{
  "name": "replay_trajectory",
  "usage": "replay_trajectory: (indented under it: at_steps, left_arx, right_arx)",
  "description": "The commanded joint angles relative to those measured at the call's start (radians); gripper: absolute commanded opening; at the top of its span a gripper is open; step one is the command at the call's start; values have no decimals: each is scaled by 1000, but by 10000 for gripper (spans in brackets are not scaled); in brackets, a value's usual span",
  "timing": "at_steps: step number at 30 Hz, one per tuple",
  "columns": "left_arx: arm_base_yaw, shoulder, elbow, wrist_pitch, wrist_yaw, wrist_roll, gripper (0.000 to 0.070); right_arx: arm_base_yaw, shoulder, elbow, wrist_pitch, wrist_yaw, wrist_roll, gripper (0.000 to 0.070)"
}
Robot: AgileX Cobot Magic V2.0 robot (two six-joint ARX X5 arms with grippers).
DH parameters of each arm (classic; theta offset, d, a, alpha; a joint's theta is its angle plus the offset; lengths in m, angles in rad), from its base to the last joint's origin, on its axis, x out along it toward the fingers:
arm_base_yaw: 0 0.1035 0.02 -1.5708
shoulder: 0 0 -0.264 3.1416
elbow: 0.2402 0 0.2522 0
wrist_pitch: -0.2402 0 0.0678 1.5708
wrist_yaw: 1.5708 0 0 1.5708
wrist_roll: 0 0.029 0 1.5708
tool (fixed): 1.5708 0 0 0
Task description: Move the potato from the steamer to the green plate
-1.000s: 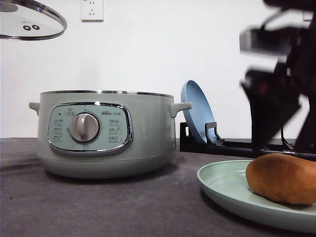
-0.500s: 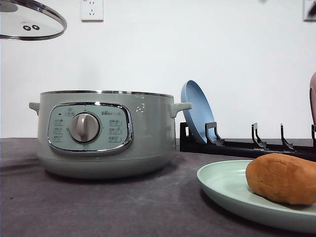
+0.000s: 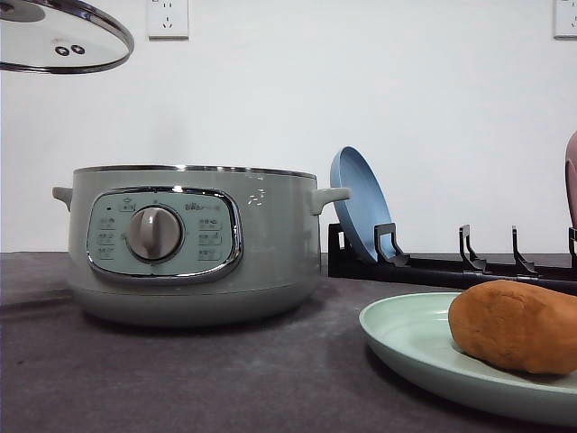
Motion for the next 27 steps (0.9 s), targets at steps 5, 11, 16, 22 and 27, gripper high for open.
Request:
replay_trajectory:
  at_steps: [5, 11, 16, 22, 27]
  left_arx:
    - [-63, -6, 40, 27, 3, -5, 0]
    - [-169, -6, 40, 28, 3, -5, 0]
    - [-265, -6, 40, 30, 3, -5, 0]
    - [-362, -5, 40, 33, 3, 2, 0]
    - [-401, -4, 40, 36, 3, 7, 0]
  right_arx:
    - [7, -3, 17, 2, 0, 13, 643]
    - [7, -3, 17, 3, 0, 13, 643]
    - [7, -3, 17, 3, 0, 13, 643]
    - [7, -3, 17, 3, 0, 13, 643]
    - [7, -3, 17, 2, 0, 12, 643]
